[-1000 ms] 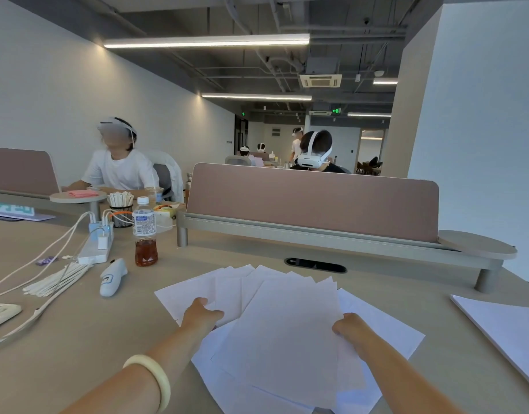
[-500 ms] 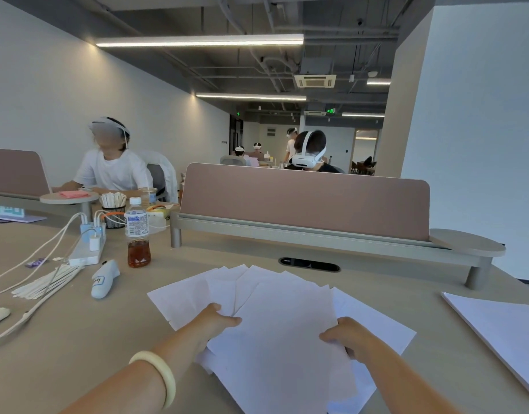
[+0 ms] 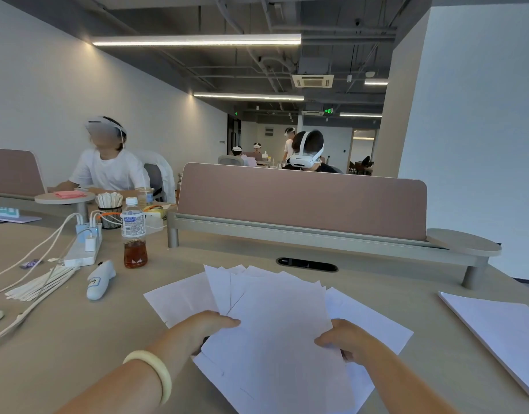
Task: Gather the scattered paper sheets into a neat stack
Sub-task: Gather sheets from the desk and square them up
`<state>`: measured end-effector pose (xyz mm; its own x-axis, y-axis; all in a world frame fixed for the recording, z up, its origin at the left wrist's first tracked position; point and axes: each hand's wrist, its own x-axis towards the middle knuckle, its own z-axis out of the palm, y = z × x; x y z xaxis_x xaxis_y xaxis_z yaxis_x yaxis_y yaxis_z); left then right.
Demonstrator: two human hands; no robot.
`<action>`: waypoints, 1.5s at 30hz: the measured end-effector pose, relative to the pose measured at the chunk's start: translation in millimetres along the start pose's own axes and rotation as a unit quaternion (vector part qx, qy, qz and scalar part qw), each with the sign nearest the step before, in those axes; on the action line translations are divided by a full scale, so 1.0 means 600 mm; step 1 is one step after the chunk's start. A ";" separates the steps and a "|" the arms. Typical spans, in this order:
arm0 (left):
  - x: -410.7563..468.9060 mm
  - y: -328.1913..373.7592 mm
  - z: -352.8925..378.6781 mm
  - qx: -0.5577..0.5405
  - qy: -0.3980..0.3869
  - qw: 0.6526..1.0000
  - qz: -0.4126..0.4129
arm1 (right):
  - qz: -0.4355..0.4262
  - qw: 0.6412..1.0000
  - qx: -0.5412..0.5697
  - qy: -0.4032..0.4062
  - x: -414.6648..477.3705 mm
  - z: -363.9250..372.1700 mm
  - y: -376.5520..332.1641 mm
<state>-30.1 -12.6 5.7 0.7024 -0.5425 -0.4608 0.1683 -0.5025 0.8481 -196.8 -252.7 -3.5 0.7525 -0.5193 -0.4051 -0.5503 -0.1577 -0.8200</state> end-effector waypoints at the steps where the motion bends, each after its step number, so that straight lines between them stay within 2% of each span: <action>1: 0.005 -0.002 0.001 0.031 0.004 1.000 -0.001 | -0.004 1.000 -0.002 -0.007 -0.002 0.000 -0.001; 5: 0.023 -0.011 0.007 0.064 0.006 0.997 0.044 | -0.011 1.000 -0.013 -0.018 -0.007 0.002 -0.004; 13: -0.003 0.002 0.021 0.008 0.035 0.994 0.103 | -0.029 1.000 0.007 -0.003 -0.005 0.004 0.001; 19: -0.014 0.008 0.017 -0.085 0.040 0.980 0.174 | -0.041 0.994 0.046 0.089 0.007 0.000 0.006; 24: -0.033 0.026 0.013 -0.150 0.046 0.961 0.228 | -0.019 0.977 0.066 0.204 0.013 -0.013 0.004; 29: -0.037 0.039 0.013 -0.195 0.049 0.941 0.271 | -0.024 0.971 0.175 0.160 0.007 -0.015 -0.005; 34: -0.040 0.044 0.010 -0.194 0.035 0.935 0.296 | -0.108 0.973 0.126 0.160 -0.003 -0.024 -0.022; 40: -0.052 0.058 0.006 -0.164 0.004 0.933 0.320 | -0.229 0.947 0.193 0.118 -0.025 -0.040 -0.053; 45: -0.059 0.065 -0.001 -0.129 -0.009 0.935 0.331 | -0.272 0.923 0.243 0.121 -0.027 -0.052 -0.064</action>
<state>-47.7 -12.7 55.3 0.7009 -0.6891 0.1840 -0.1359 0.1243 0.9829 -199.1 -264.7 47.2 0.7346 -0.6559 0.1733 0.1561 -0.0851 -0.9841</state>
